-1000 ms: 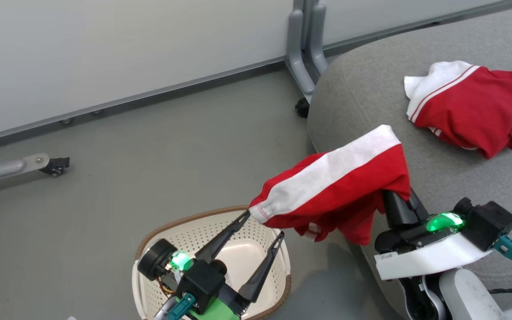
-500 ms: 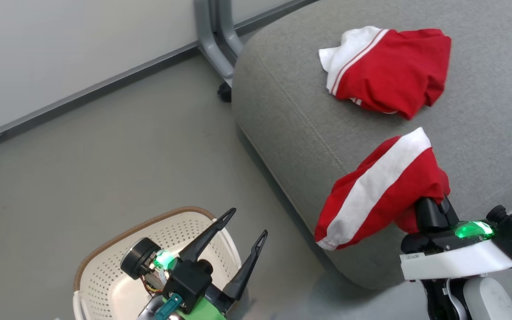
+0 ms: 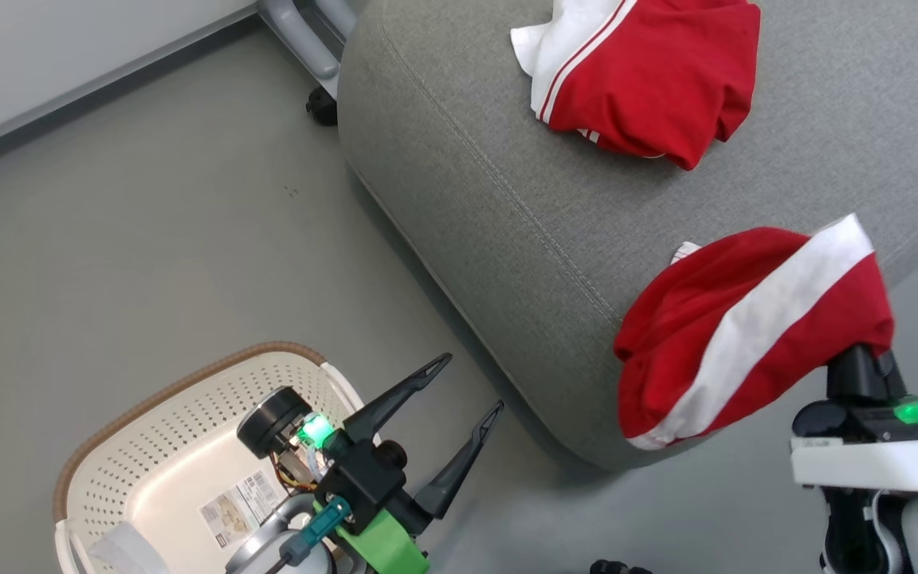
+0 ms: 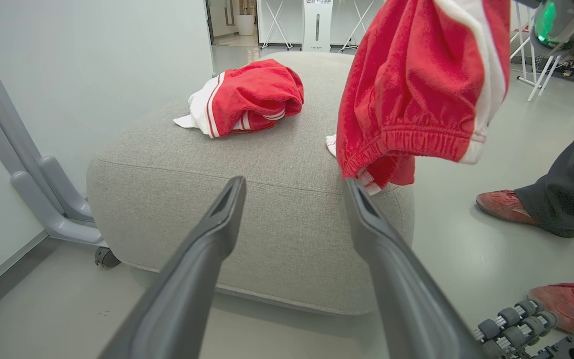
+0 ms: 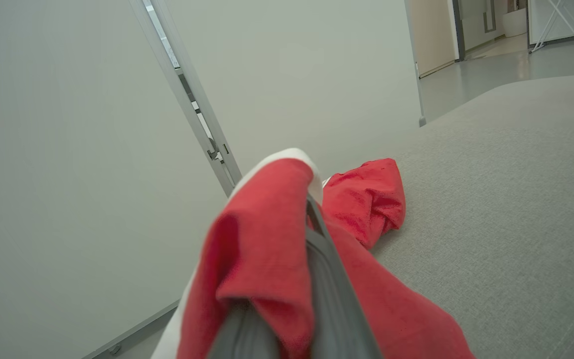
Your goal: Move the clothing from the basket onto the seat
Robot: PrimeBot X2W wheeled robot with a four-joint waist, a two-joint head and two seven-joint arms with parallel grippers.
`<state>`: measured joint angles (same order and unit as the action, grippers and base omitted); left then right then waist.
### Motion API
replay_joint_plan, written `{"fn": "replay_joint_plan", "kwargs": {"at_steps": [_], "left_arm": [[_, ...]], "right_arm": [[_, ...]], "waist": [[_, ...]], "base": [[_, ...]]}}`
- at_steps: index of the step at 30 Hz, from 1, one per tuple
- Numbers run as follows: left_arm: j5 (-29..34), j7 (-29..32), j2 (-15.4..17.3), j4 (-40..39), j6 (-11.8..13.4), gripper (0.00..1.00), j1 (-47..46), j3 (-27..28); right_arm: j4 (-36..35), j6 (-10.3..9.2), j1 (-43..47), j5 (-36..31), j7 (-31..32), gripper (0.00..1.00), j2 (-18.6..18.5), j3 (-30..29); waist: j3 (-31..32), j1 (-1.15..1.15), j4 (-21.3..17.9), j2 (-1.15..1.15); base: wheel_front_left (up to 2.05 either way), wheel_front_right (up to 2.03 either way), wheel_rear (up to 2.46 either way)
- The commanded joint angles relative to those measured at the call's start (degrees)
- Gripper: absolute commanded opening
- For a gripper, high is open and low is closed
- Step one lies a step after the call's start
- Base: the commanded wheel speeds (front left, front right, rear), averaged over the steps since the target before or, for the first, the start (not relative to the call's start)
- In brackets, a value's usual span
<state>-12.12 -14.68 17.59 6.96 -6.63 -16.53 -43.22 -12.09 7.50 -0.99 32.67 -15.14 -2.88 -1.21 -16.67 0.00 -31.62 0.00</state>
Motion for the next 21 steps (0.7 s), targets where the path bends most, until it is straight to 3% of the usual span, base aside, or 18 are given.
{"fn": "replay_joint_plan", "kwargs": {"at_steps": [1, 11, 16, 21], "left_arm": [[-0.1, 0.2, 0.8, -0.1, -0.4, 1.0, -1.4, -0.2], [0.8, 3.1, 3.8, -3.6, 0.0, 1.0, -4.9, -0.4], [1.1, 3.6, 4.1, -5.1, -0.4, 1.0, -8.1, -1.3], [1.0, 2.8, 2.6, -4.7, -0.6, 1.0, -11.2, -2.0]], "right_arm": [[-0.7, -0.02, -2.1, 0.6, 0.0, 0.0, -0.1, -1.0], [-0.9, -0.02, -19.0, 0.1, 0.0, 0.0, -1.1, -11.6], [6.7, -0.02, -28.8, 1.2, 0.0, 0.0, -3.8, -21.1], [18.6, -0.02, -36.5, 0.9, 0.0, 0.0, -7.5, -25.5]], "waist": [[-2.5, 0.0, -0.5, 0.0], [-13.0, 0.0, 1.0, 0.0], [-17.4, 0.0, 5.9, 0.0], [-19.3, 0.0, 10.2, 0.0]], "base": [[0.0, 0.0, 0.0], [0.0, 0.0, 0.0], [0.0, 0.0, 0.0], [0.0, 0.0, 0.0]]}}
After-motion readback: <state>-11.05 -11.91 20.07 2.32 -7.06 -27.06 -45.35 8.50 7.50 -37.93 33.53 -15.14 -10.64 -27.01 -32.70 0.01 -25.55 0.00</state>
